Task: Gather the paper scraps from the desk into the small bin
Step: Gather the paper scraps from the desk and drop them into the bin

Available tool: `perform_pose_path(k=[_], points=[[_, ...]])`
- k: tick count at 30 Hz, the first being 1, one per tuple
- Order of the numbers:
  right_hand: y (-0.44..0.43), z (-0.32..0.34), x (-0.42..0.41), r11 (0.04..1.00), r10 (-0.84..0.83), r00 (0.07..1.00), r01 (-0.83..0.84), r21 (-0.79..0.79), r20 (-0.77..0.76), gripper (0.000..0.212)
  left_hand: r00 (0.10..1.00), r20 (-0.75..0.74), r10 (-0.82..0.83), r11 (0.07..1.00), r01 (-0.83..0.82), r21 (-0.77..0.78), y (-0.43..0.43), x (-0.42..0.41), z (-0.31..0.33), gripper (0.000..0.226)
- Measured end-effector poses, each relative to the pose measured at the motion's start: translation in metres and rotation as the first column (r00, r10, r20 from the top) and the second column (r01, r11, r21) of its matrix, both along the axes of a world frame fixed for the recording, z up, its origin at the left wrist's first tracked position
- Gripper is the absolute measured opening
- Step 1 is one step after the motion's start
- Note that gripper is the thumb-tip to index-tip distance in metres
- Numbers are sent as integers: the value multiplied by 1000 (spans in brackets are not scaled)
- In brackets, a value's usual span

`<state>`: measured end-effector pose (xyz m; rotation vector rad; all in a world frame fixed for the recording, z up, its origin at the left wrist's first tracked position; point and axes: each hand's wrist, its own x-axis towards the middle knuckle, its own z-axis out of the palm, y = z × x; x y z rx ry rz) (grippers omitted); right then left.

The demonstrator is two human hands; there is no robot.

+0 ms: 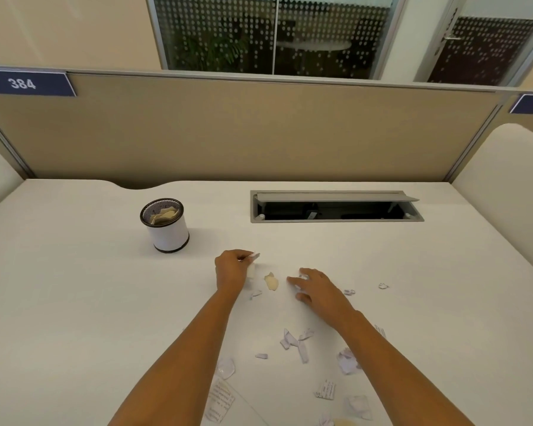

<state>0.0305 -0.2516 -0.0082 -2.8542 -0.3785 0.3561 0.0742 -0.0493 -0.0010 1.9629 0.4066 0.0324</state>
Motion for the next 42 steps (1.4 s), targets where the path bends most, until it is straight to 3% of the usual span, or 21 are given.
perform_pose_path(k=[5, 9, 11, 12, 13, 15, 18, 22, 26, 32, 34, 42], points=[[-8, -4, -9, 996, 48, 993, -40, -80, 106, 40, 1000, -9, 23, 999, -23, -38, 2, -6, 5, 29], [-11, -10, -13, 992, -30, 988, 48, -114, 154, 32, 998, -28, 49, 995, -51, -91, 5, -9, 10, 31], [-13, -10, -11, 990, -134, 966, 138, -6, 222, 29, 997, -43, 67, 990, -71, -120, 8, -9, 12, 32], [-9, -8, -12, 971, -228, 949, 205, 123, 218, 29, 996, -47, 78, 987, -84, -138, 10, -8, 14, 33], [-6, -7, -11, 931, -323, 917, 263, 253, 232, 28, 995, -49, 92, 982, -99, -160, 12, -7, 15, 33], [2, 4, -5, 759, -516, 843, 367, 539, 154, 25, 991, -48, 125, 970, -132, -206, 16, -5, 20, 33], [19, 23, 4, 510, -587, 806, 435, 742, -68, 21, 986, -13, 169, 954, -167, -247, 28, 0, 29, 32], [48, 42, 23, 339, -599, 758, 531, 776, -258, 28, 974, 71, 216, 947, -191, -257, 55, 10, 51, 33], [77, 56, 45, 317, -585, 730, 606, 729, -353, 28, 949, 148, 278, 944, -242, -224, 92, 21, 74, 32], [132, 80, 75, 161, -412, 770, 588, 793, -487, 24, 903, 189, 387, 920, -363, -150, 141, 43, 98, 28], [152, 88, 85, 172, -393, 793, 560, 810, -465, 22, 902, 209, 377, 926, -368, -83, 151, 49, 99, 26], [233, 107, 118, 373, -443, 859, 437, 818, -257, 25, 960, 204, 194, 920, -250, 302, 164, 63, 80, 18]])
